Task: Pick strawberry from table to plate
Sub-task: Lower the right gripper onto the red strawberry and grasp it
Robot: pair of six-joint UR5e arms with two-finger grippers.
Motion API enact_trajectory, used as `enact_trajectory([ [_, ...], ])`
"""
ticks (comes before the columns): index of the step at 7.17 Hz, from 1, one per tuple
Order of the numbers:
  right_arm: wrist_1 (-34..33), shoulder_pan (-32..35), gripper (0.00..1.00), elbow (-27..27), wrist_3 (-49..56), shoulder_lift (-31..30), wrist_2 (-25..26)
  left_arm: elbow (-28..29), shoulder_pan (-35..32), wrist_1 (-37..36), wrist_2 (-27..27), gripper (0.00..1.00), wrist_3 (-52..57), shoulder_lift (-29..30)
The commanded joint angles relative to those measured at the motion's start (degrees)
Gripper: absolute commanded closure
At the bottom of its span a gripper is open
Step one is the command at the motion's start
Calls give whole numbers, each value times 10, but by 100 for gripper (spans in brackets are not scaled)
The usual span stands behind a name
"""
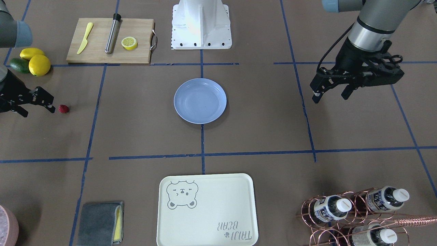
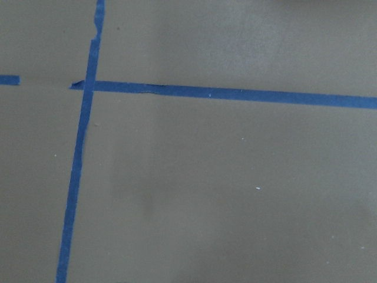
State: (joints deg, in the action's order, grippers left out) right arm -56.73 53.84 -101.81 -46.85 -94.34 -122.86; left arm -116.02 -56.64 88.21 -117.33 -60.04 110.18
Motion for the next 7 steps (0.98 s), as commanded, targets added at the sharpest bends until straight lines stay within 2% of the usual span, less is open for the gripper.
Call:
enact_trajectory([
  [1,2,-67,0,-3,-24,-1,56,2,-7,0,0,0,18,-5],
  [5,0,-92,1,7,-23,-17,57,6,-7,0,0,0,18,-5],
  [6,0,-92,11,7,-23,-20,57,6,-7,0,0,0,18,-5],
  [7,0,-92,27,7,-23,-22,57,6,-7,0,0,0,18,-5],
])
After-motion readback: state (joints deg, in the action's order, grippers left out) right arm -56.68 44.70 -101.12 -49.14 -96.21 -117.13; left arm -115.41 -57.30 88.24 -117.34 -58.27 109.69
